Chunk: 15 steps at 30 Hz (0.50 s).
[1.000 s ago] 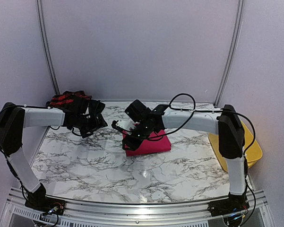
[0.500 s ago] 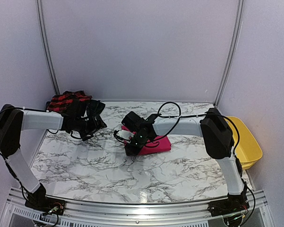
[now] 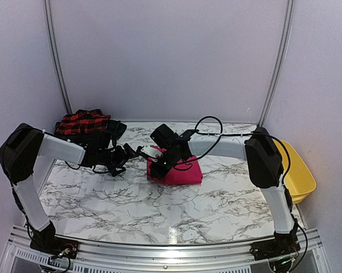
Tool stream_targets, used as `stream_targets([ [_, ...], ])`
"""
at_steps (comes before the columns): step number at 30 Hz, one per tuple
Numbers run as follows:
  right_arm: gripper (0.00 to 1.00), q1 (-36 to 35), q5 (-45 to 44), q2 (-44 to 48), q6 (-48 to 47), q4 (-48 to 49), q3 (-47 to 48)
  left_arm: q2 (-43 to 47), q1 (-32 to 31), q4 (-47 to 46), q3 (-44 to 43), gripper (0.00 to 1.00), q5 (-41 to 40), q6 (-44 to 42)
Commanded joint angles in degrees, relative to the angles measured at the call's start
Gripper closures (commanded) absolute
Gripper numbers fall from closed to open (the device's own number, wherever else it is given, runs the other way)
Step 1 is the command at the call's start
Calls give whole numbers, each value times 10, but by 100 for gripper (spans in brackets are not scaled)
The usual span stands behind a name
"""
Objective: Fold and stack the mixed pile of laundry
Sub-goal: Pick up the square-folded T-shirt from the center of the board, then pass from the right arm to the left
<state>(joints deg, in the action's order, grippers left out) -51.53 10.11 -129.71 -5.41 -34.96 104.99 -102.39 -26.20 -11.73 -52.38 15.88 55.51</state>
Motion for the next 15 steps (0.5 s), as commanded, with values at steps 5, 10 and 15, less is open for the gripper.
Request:
stream_targets([
  [5,100,35,79,30,49,55,11,-70,-13,-204,-1,1,62,150],
  [10,100,35,101,27,65,74,20,-112,-23,-262,-14,1,72,195],
  [15,100,36,114,28,82,93,26,-141,-35,-275,-24,1,73,213],
])
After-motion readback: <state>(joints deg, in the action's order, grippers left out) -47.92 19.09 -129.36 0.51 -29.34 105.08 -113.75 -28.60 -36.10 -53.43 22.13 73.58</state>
